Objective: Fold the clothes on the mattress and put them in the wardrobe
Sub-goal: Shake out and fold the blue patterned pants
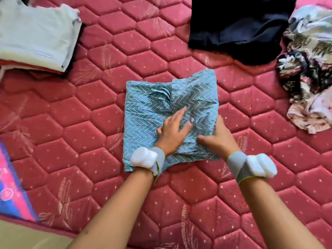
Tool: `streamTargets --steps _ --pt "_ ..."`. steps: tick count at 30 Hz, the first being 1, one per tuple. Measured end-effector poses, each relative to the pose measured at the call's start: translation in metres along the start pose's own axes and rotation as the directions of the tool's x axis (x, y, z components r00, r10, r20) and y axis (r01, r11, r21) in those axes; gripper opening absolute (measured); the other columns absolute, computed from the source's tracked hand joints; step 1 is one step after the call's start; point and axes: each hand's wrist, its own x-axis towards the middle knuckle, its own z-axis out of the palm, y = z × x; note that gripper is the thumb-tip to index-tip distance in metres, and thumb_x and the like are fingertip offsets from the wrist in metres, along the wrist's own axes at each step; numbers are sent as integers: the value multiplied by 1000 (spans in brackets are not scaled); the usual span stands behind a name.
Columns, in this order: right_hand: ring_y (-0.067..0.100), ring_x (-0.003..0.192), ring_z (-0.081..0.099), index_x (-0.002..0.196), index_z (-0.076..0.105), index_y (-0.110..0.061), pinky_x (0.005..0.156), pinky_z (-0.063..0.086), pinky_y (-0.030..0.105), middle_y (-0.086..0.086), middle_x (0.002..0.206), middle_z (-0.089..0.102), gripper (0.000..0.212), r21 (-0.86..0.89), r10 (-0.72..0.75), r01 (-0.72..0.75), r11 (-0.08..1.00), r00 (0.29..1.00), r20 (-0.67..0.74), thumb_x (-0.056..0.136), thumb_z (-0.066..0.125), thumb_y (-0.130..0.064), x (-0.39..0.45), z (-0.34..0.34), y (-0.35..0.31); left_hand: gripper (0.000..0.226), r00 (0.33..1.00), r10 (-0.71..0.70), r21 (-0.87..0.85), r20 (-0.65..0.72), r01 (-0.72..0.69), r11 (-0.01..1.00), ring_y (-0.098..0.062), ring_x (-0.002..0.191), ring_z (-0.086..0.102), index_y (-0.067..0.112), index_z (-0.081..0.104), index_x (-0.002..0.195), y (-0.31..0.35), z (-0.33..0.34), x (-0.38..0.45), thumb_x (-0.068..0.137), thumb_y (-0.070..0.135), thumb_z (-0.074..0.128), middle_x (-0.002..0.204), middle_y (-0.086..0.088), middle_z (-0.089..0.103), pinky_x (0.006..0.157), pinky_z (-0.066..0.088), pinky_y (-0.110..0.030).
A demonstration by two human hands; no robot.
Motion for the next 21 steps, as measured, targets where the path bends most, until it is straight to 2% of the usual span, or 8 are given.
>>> streamTargets --steps 2,4,8,10,13,15,17,21 --pt "37 101 62 131 30 -15 84 49 42 18 109 63 66 -286 -102 86 954 994 -41 76 66 -20 -17 12 -33 68 995 -48 -505 -89 -3 863 -15 119 52 25 37 143 5 -29 -3 86 59 46 135 -2 54 98 39 -31" --pt "34 104 62 146 12 -18 80 48 41 12 117 60 81 -548 -221 192 814 975 13 80 60 -25 -41 34 -66 53 994 -111 -755 -22 56 653 -12 94 62 24 47 131 0 -57 -7 92 58 37 114 -1 65 77 47 -24" --pt "27 122 51 151 -7 -25 91 43 38 9 135 51 99 -421 -281 435 796 881 379 83 60 -51 -55 82 -100 62 964 -207 -899 165 233 371 -21 96 68 11 61 122 -38 -98 -16 76 53 59 111 -9 70 85 56 -34" --pt "27 118 53 150 11 -27 88 43 37 8 124 60 84 -339 -301 420 842 887 349 85 55 -57 -42 92 -102 60 934 -338 -870 116 259 418 -26 93 68 5 56 129 -59 -104 -14 81 39 66 116 -17 66 80 58 -39" --pt "29 109 56 137 38 -23 83 44 38 7 111 64 55 -312 -355 358 880 932 69 90 49 -49 -21 98 -81 42 903 -414 -769 -111 186 611 -21 88 69 5 55 127 -80 -103 -5 93 31 59 117 -15 66 79 58 -36" --pt "35 102 55 131 47 -16 84 45 42 12 110 59 51 -344 -415 346 873 897 -153 89 43 -44 -9 104 -66 51 883 -391 -483 -259 232 844 -27 104 64 13 54 124 -83 -102 2 90 50 57 122 -11 64 93 50 -41" --pt "35 102 51 131 49 -15 86 45 44 14 115 52 54 -418 -460 323 849 841 -284 86 40 -45 -4 114 -55 49 782 -370 -172 -502 329 929 -34 112 55 14 49 124 -84 -98 2 92 50 51 124 -13 60 93 43 -40" --pt "35 139 25 146 34 -29 108 29 46 14 155 22 62 -570 -520 362 738 843 -138 90 36 -56 -11 145 -28 50 700 -336 12 -631 442 897 -37 120 43 11 43 130 -74 -86 2 95 47 46 130 -18 47 97 33 -42"
